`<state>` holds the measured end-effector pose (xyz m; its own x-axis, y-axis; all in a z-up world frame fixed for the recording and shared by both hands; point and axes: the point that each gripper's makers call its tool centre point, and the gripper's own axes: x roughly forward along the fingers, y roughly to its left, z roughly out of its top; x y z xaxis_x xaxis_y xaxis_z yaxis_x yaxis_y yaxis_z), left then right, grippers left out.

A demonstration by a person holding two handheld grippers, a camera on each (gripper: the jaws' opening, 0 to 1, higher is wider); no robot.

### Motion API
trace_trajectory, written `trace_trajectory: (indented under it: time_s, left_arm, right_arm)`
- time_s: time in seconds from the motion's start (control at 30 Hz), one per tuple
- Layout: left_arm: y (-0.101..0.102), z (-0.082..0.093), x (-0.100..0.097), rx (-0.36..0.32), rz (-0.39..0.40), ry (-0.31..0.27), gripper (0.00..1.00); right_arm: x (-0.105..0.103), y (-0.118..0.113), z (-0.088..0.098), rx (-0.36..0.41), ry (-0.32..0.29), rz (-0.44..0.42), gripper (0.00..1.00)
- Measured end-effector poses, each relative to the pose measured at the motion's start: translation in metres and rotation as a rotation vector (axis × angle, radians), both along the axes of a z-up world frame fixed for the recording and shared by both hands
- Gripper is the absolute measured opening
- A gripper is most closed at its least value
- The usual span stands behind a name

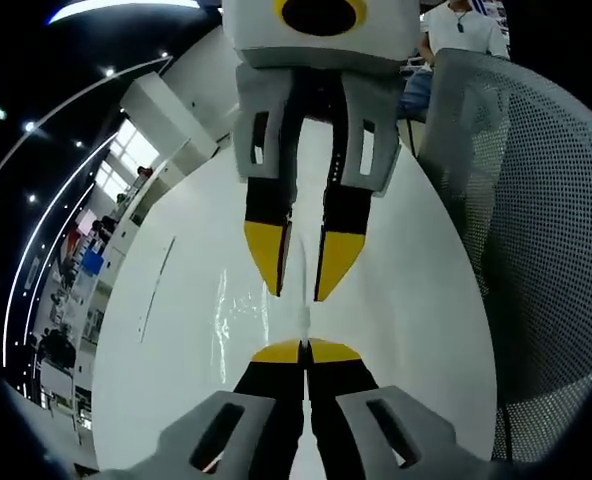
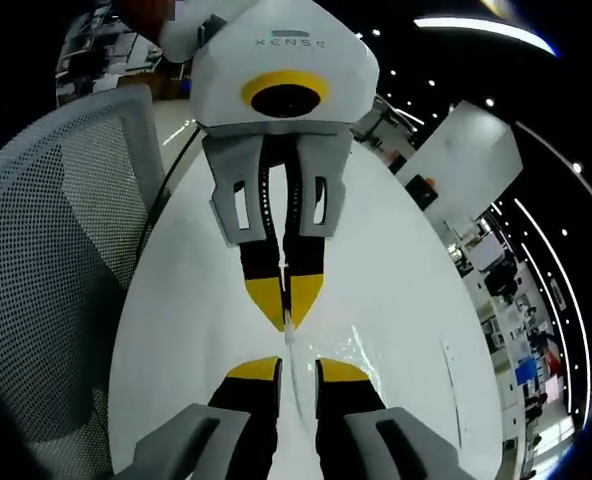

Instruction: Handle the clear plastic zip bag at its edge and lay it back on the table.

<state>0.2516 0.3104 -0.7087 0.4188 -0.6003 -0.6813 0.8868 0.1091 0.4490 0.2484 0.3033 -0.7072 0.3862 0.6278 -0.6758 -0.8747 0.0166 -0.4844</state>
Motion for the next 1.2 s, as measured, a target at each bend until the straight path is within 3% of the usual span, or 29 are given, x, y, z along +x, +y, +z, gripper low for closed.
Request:
trace_trajectory:
  time_s: [0.4, 1.2]
  left_arm:
    - [-0.008, 0.001, -0.003, 0.019, -0.032, -0.011, 0.00]
    - [-0.007, 0.005, -0.001, 0.004, -0.035, -0.015, 0.00]
  right_arm:
    - [-0.008, 0.010, 0.002, -0.017, -0.004, 0.037, 0.00]
    - [-0.006, 0.009, 0.007, -0.020, -0.018, 0.033, 0.00]
